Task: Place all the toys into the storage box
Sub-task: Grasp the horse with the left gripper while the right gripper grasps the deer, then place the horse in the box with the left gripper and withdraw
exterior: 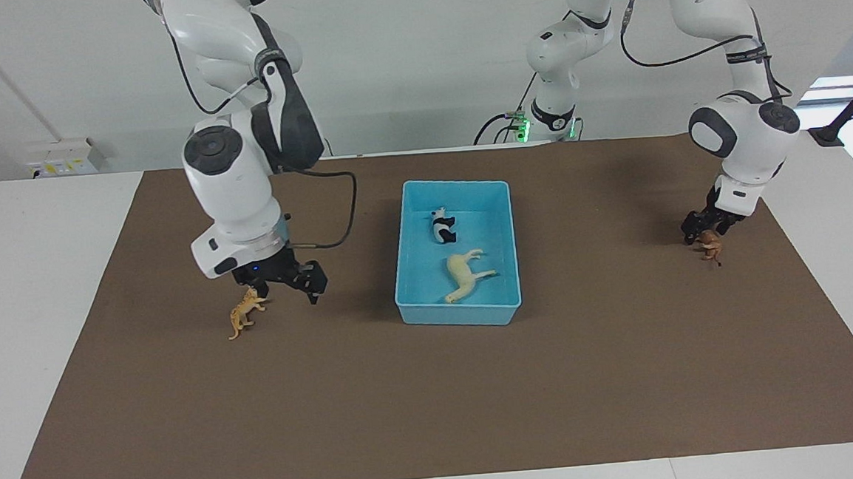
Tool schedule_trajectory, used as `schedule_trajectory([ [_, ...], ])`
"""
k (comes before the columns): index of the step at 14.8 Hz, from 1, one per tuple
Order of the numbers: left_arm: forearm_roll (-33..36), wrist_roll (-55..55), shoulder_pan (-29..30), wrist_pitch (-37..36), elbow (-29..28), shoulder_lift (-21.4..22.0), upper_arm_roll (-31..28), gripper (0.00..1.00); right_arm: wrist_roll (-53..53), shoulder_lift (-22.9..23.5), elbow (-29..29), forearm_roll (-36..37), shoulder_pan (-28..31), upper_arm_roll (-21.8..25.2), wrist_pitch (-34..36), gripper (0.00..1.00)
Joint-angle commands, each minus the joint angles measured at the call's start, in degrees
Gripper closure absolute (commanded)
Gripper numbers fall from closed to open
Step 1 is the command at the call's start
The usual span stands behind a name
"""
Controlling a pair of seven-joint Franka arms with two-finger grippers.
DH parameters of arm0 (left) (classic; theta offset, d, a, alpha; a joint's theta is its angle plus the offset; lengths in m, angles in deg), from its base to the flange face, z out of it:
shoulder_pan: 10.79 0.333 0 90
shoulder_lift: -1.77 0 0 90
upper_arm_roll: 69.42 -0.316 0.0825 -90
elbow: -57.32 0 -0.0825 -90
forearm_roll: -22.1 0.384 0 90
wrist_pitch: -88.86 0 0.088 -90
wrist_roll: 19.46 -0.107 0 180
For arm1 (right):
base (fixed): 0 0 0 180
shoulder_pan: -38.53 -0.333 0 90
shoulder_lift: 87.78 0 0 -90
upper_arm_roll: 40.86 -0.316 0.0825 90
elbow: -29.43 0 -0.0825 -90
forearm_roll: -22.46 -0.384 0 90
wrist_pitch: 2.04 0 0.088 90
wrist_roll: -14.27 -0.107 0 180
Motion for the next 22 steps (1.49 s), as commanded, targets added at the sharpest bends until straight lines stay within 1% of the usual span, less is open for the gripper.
schedule_trajectory([
  [1,0.3,1.6,-0.3,-1.9,0.9,0.0,0.0,1.00,0.0,-2.9,5.9,-0.5,3.0,-0.9,-0.9,0.00],
  [2,-0.4,1.8,-1.1,-4.8,3.3,0.0,0.0,1.00,-0.4,-3.8,8.7,-0.6,3.4,-0.7,-2.2,0.00],
  [4,-5.8,5.9,-4.5,-18.3,12.7,0.0,0.0,1.00,-3.7,-5.2,12.6,-0.6,7.0,-0.8,-3.7,0.00],
  [5,-7.8,11.8,-7.7,-24.7,17.2,0.1,0.0,1.00,-4.4,-5.8,14.2,-0.6,7.5,-0.7,-3.9,0.00],
  [6,-8.1,19.3,-11.7,-28.2,20.1,0.3,0.1,1.00,-4.5,-6.6,16.1,-0.6,7.7,-0.7,-4.4,0.00],
  [7,-8.4,27.3,-16.7,-29.7,22.0,0.5,0.2,1.00,-4.5,-7.1,17.9,-0.6,8.7,-0.7,-6.6,0.00],
  [8,-8.5,36.1,-22.0,-30.0,23.1,0.7,0.1,1.00,-4.5,-7.3,19.7,-0.6,10.3,-0.7,-9.0,0.00],
  [9,-8.4,45.0,-26.7,-29.9,23.4,0.9,0.1,1.00,-4.5,-7.3,20.4,-0.6,11.2,-0.8,-9.8,0.00],
  [10,-8.4,52.2,-30.7,-29.4,23.5,1.1,0.2,1.00,-4.8,-7.1,20.7,-0.6,11.3,-0.8,-9.8,0.00],
  [11,-8.3,57.0,-34.4,-28.8,23.9,1.2,0.2,1.00,-6.6,-6.8,21.0,-0.6,11.2,-0.7,-9.9,0.01],
  [13,-8.5,63.5,-39.8,-27.2,24.2,1.0,0.4,1.00,-9.5,-6.6,21.2,-0.6,10.8,-0.8,-10.5,0.01],
  [15,-8.8,70.9,-44.6,-23.0,23.9,0.7,0.5,1.00,-11.1,-5.9,21.0,-0.6,10.6,-0.8,-11.1,0.01],
  [18,-8.8,74.6,-49.7,-19.3,23.2,0.2,0.4,1.00,-11.0,-5.1,22.2,-0.6,10.6,-0.8,-12.9,0.01],
  [20,-8.8,76.7,-51.6,-15.0,20.8,-0.6,0.4,1.00,-11.0,-5.2,23.8,-0.6,10.6,-0.8,-15.1,0.01],
  [21,-8.8,76.7,-51.8,-14.2,20.3,-0.5,0.4,0.78,-10.9,-5.2,24.9,-0.6,10.6,-0.8,-16.5,0.01],
  [22,-8.8,76.8,-51.9,-14.1,20.3,-0.5,0.4,0.25,-10.9,-5.2,25.2,-0.6,10.6,-0.8,-17.4,0.01],
])
